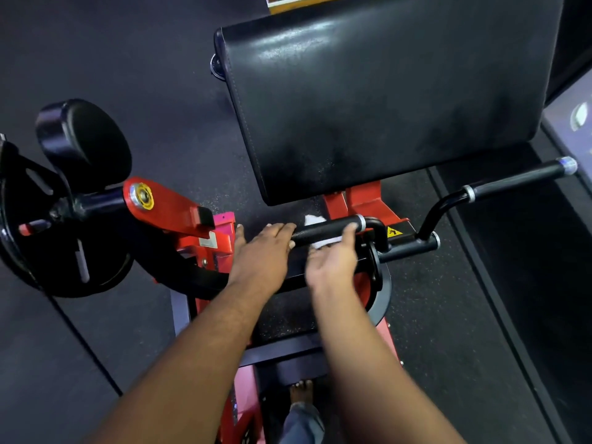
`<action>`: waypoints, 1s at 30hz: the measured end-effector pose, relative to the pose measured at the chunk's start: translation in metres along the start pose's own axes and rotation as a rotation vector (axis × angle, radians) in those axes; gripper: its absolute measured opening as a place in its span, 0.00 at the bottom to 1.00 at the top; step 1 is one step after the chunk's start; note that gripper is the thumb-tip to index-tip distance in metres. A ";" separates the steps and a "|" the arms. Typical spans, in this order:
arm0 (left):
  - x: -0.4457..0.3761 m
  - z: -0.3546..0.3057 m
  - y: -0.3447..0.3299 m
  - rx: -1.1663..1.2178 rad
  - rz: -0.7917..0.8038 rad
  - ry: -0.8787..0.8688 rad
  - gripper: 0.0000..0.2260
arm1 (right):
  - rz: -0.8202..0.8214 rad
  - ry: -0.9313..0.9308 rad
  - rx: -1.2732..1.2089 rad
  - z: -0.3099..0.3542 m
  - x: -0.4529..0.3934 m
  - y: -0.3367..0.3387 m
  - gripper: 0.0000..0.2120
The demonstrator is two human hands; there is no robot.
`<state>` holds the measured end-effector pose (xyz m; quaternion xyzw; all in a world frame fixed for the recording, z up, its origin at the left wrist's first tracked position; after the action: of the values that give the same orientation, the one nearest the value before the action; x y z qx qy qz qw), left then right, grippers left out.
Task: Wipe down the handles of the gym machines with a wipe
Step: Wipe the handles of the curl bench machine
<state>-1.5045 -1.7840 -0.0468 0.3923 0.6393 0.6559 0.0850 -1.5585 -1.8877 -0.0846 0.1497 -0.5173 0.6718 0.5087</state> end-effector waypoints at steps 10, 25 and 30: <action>0.000 -0.003 0.002 -0.017 -0.017 -0.001 0.22 | 0.073 -0.158 -0.096 0.008 -0.006 -0.009 0.29; -0.001 -0.009 0.003 -0.037 -0.002 0.000 0.22 | 0.113 -0.286 0.105 -0.009 -0.002 -0.002 0.41; -0.001 -0.004 0.006 -0.025 -0.003 0.010 0.21 | 0.055 -0.196 -0.119 0.022 -0.029 -0.004 0.31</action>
<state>-1.5042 -1.7889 -0.0415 0.3872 0.6321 0.6655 0.0877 -1.5494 -1.9217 -0.0941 0.1702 -0.6073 0.6358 0.4450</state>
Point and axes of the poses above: each hand's wrist, its own x-axis away from the middle knuckle, its own y-axis out of the back of the hand, z = x × y, the point moved 1 cm from there along -x, towards the middle knuckle, and after that the axes turned 3 degrees about z, right-handed, at the moved point
